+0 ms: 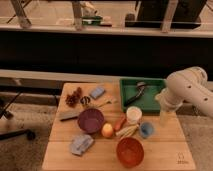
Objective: Place brush in table surface
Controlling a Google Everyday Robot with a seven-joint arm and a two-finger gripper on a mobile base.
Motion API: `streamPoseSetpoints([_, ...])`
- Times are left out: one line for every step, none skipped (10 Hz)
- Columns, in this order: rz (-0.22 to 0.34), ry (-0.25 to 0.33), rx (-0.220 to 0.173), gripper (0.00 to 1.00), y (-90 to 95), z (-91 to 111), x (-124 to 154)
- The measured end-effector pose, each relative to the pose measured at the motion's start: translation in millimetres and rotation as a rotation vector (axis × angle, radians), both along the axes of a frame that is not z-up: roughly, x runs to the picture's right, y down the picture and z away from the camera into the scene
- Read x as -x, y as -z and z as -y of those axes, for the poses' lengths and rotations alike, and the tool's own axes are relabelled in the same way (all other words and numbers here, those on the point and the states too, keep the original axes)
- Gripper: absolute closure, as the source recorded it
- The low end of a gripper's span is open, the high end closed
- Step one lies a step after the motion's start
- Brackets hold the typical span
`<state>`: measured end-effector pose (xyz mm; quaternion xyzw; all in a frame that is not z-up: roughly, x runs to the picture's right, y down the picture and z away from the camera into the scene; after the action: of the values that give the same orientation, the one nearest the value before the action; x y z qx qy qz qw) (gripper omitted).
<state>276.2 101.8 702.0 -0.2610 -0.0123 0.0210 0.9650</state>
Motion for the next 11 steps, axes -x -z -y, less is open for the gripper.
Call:
streamPoseSetpoints([0.007,0.002,-0.003,0.20,-2.5,1.4,1.3])
streamPoseSetpoints([0.015,0.004,-0.007,0.20,-5.5,3.3,3.2])
streamPoseSetpoints([0.026,0.009,-0.010,0.20,-9.8,5.8,6.5])
streamPoseSetpoints([0.042,0.017,-0.013,0.20,-15.3,8.9,11.0])
streamPoseSetpoints([0.053,0.021,-0.016,0.20,-19.1,11.1,12.8])
streamPoseSetpoints([0.062,0.025,-0.016,0.20,-22.8,12.4,13.6])
streamPoseSetpoints([0.072,0.034,-0.018,0.20,-27.5,14.4,16.0])
streamPoseSetpoints([0.080,0.043,-0.019,0.20,-31.1,16.4,19.1])
streamPoseSetpoints([0.092,0.053,-0.019,0.20,-36.4,19.5,23.9])
streamPoseSetpoints([0.108,0.065,-0.018,0.20,-43.2,23.7,27.6])
streamPoseSetpoints([0.120,0.073,-0.008,0.20,-47.2,24.3,29.0])
